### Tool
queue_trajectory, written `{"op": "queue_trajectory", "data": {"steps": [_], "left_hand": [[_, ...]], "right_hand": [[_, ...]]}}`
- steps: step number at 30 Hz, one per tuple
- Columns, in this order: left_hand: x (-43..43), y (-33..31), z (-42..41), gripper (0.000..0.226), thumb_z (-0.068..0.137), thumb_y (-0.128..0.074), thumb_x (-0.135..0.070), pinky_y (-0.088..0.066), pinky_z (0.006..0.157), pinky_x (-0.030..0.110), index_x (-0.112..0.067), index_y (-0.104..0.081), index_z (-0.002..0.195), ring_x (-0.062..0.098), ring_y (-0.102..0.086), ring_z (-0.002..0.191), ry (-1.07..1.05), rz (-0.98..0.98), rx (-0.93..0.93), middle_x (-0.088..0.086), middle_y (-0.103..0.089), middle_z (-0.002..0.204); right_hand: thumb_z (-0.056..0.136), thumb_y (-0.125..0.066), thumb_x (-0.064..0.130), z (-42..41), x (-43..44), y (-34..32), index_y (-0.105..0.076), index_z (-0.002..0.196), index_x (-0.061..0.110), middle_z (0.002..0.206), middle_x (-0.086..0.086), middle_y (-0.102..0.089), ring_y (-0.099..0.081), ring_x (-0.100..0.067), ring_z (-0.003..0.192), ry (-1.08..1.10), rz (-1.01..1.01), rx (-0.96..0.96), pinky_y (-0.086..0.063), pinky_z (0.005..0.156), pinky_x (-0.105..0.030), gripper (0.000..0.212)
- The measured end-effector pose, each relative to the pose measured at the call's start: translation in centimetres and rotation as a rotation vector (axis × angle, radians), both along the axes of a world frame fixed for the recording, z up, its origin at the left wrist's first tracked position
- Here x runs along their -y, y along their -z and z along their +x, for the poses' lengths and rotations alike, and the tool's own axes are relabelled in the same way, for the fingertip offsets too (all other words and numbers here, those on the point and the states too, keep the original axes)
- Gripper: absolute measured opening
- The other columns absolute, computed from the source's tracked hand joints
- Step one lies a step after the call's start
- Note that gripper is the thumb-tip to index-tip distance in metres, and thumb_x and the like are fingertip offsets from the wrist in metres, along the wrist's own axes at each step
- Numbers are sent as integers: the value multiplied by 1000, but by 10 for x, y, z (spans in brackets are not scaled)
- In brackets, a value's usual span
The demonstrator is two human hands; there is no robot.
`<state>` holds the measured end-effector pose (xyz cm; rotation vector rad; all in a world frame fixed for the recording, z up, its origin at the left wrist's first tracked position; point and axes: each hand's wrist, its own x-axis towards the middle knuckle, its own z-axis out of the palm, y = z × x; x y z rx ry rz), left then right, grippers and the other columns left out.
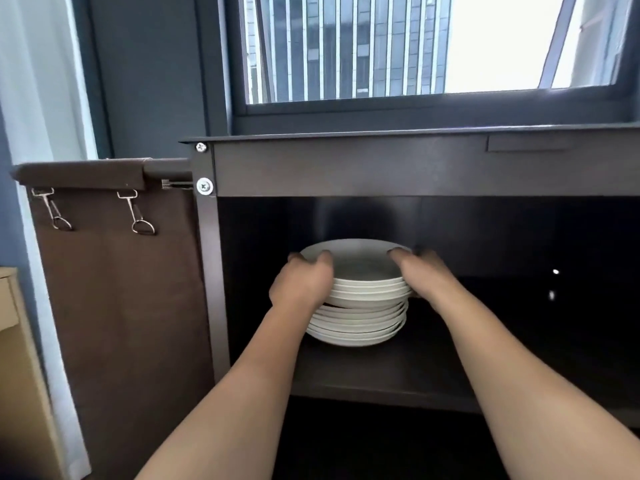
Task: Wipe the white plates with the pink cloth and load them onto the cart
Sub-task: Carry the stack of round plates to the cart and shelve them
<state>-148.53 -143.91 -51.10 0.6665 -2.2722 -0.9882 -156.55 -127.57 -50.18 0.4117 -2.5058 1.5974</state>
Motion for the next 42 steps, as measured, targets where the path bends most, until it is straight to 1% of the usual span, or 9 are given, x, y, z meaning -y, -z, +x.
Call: {"op": "queue_trajectory", "data": {"steps": [4, 7, 14, 18, 21, 25, 31, 35, 42], "left_hand": [[2, 7, -8, 59, 92, -31, -52, -40, 89, 39, -10, -47, 131, 34, -54, 114, -39, -35, -2, 14, -60, 123], [8, 11, -14, 68, 94, -25, -57, -38, 94, 40, -8, -48, 134, 35, -50, 120, -57, -95, 31, 15, -58, 127], [8, 35, -20, 64, 95, -34, -52, -37, 101, 39, -6, -45, 139, 36, -44, 126, -80, -9, -176, 20, -55, 130], [-5, 46, -17, 71, 97, -38, -51, -36, 106, 38, -5, -25, 150, 34, -39, 136, -25, -30, -322, 18, -36, 151], [-3, 53, -19, 79, 95, -32, -58, -35, 111, 45, -5, -17, 151, 33, -33, 140, 32, -47, -330, 18, -27, 155], [5, 61, -23, 81, 94, -32, -59, -31, 114, 47, -4, -15, 151, 31, -23, 144, 101, -61, -308, 18, -20, 157], [2, 62, -11, 80, 94, -31, -60, -26, 117, 46, -7, -13, 153, 28, -18, 147, 106, -135, -268, 14, -15, 159], [-6, 58, 23, 79, 89, -27, -66, -39, 109, 44, -12, -27, 147, 22, -36, 137, 158, -85, -259, 8, -35, 149], [-17, -27, 116, 64, 97, -35, -50, -25, 110, 22, -5, -39, 143, 21, -35, 137, 261, 0, 27, 9, -44, 144]], "right_hand": [[90, -50, 47, -11, 3, 7, -52, 133, 6, 133, -14, -56, -52, -32, 122, 25, -29, 17, -40, 90, -32, 59], [82, -51, 55, -16, 8, 12, -54, 130, 5, 129, -15, -59, -55, -32, 117, 28, -102, 41, -44, 98, -37, 69], [96, -50, 43, -10, 18, 29, -39, 142, 7, 142, -14, -47, -46, -30, 129, 7, -167, -42, -35, 95, -27, 60], [85, -33, 71, 8, 21, 45, -16, 150, 1, 155, -20, -25, -29, -31, 142, -3, 30, -239, -30, 115, -38, 98], [85, -37, 69, 15, 24, 59, 2, 152, 3, 160, -17, 0, -17, -28, 147, -41, 173, -293, -26, 117, -40, 102], [72, -30, 81, 13, 23, 61, 2, 152, 6, 160, -14, -2, -12, -29, 148, -37, 267, -294, -23, 118, -44, 114], [92, -34, 65, 24, 17, 62, 10, 153, 5, 162, -13, 9, 4, -26, 149, -20, 394, -318, -8, 122, -41, 96], [94, -32, 61, 51, 17, 57, 5, 154, 12, 162, -9, 14, 7, -23, 149, -68, 433, -244, -12, 122, -41, 86], [99, -47, 37, 140, 5, -26, -37, 147, 12, 156, -5, -30, -29, -19, 143, -171, 440, -75, -30, 110, -27, 55]]}}
